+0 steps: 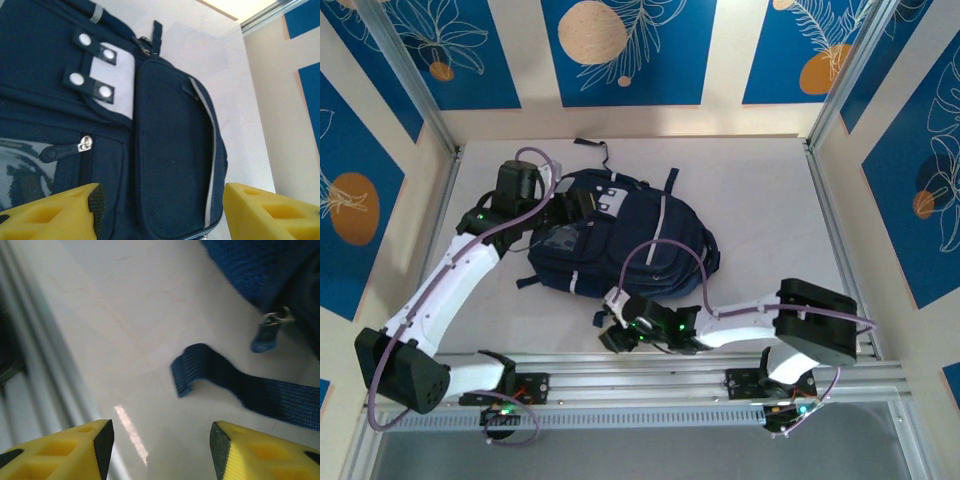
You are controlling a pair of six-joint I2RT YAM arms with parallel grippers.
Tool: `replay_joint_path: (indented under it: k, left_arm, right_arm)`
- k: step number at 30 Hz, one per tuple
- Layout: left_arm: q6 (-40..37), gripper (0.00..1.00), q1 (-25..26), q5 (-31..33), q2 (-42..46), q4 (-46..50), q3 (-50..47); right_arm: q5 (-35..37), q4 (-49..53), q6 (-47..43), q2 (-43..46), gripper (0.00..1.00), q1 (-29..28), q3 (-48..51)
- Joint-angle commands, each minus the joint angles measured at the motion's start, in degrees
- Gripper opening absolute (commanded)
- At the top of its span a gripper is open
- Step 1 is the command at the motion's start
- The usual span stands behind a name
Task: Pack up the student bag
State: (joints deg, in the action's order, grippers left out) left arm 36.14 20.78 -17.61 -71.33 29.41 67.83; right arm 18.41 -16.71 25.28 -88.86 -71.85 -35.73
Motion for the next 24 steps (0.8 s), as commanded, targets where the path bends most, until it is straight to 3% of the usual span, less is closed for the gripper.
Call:
replay_joint_path:
  k: [1,7,20,24]
  left_arm:
    - [1.31,0.64,-1.28,1.09,1.99,-3.08,-2.34]
    - [1.89,0.64,-2.49,-1.45,2.04,-5.94,-4.87]
    - [1.86,0.63,-4.41,-3.66,1.26,-8.09,-6.64]
    - [2.16,0.63,-4.90,-3.43,1.16,-8.33,-7.09]
  right_arm:
    - [4.71,-5.11,5.81,-2.07,0.54,1.93,-2.52]
    - [4.06,-6.20,13.13,-3.26,0.51,7.88,-2.12]
    - [5.71,0.47,8.12,-11.54,0.48,12.67,-11.74]
    - [8.61,-0.37,6.51,-10.48,0.48,13.30,-10.18]
